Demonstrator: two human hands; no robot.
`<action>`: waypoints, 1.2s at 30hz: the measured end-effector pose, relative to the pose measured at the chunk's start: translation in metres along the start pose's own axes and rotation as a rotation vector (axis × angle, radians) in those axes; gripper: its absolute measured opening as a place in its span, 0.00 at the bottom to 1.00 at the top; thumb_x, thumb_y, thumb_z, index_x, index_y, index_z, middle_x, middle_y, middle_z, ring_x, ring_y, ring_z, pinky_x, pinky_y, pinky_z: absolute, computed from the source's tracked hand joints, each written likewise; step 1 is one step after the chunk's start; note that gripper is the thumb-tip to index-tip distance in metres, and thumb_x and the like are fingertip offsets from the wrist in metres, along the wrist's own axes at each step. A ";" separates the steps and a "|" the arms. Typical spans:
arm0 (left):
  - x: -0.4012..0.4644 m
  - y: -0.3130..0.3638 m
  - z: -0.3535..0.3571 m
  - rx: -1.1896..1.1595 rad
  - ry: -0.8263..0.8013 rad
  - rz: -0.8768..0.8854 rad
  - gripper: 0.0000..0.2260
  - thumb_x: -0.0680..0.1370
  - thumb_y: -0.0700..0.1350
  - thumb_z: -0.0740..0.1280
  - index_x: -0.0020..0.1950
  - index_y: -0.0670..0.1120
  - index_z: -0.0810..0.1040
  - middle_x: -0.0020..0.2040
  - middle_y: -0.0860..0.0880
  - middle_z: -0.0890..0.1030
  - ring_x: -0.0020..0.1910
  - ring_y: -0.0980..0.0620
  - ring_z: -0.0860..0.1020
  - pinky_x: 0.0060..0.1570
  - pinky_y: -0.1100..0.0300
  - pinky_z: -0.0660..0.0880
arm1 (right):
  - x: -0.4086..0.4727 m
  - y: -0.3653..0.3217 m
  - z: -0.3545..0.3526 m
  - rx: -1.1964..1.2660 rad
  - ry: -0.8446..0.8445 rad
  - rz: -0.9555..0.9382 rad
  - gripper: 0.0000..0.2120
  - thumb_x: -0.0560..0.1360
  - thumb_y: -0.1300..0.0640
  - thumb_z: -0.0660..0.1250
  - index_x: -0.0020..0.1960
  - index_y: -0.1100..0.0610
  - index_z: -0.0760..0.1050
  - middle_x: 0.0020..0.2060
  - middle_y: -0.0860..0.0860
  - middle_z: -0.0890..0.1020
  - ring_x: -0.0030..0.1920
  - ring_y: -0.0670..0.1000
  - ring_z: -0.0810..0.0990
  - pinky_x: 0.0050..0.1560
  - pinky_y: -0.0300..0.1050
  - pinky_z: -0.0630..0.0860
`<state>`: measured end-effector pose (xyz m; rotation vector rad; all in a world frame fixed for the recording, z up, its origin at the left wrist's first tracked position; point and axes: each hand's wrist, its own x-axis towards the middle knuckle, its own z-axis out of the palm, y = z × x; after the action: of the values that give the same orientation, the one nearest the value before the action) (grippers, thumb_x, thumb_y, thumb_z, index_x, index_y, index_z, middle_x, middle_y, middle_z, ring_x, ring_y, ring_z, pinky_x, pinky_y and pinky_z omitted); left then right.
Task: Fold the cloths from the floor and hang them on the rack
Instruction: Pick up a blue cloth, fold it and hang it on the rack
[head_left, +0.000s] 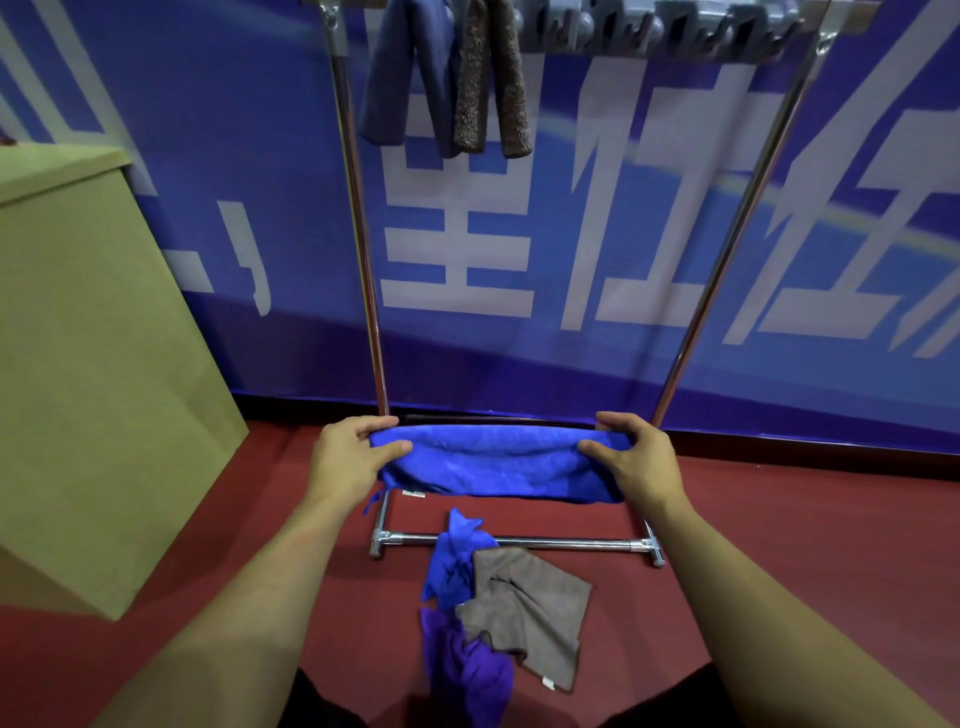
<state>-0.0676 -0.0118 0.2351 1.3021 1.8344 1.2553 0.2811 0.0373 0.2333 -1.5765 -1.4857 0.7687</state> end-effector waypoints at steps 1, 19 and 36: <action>-0.001 -0.001 0.000 0.082 0.009 0.029 0.18 0.67 0.39 0.81 0.55 0.44 0.86 0.49 0.47 0.85 0.46 0.51 0.83 0.55 0.55 0.79 | -0.001 -0.001 0.000 -0.041 -0.006 -0.003 0.21 0.68 0.56 0.81 0.59 0.54 0.82 0.55 0.49 0.85 0.58 0.48 0.81 0.63 0.45 0.75; 0.002 -0.012 0.001 0.139 -0.056 0.057 0.07 0.74 0.40 0.76 0.40 0.51 0.81 0.51 0.48 0.80 0.51 0.49 0.80 0.55 0.56 0.74 | -0.001 0.009 0.004 -0.359 -0.041 -0.097 0.07 0.74 0.45 0.74 0.45 0.47 0.84 0.44 0.45 0.82 0.58 0.56 0.76 0.59 0.52 0.73; -0.006 0.003 0.001 -0.292 0.022 -0.034 0.19 0.73 0.61 0.72 0.45 0.45 0.82 0.44 0.37 0.84 0.42 0.48 0.81 0.45 0.41 0.78 | -0.007 -0.013 -0.006 0.156 0.077 0.010 0.14 0.69 0.48 0.80 0.41 0.57 0.81 0.37 0.49 0.83 0.37 0.45 0.78 0.41 0.41 0.75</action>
<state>-0.0635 -0.0163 0.2371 1.0971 1.6073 1.4596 0.2790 0.0296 0.2467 -1.4812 -1.3308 0.8009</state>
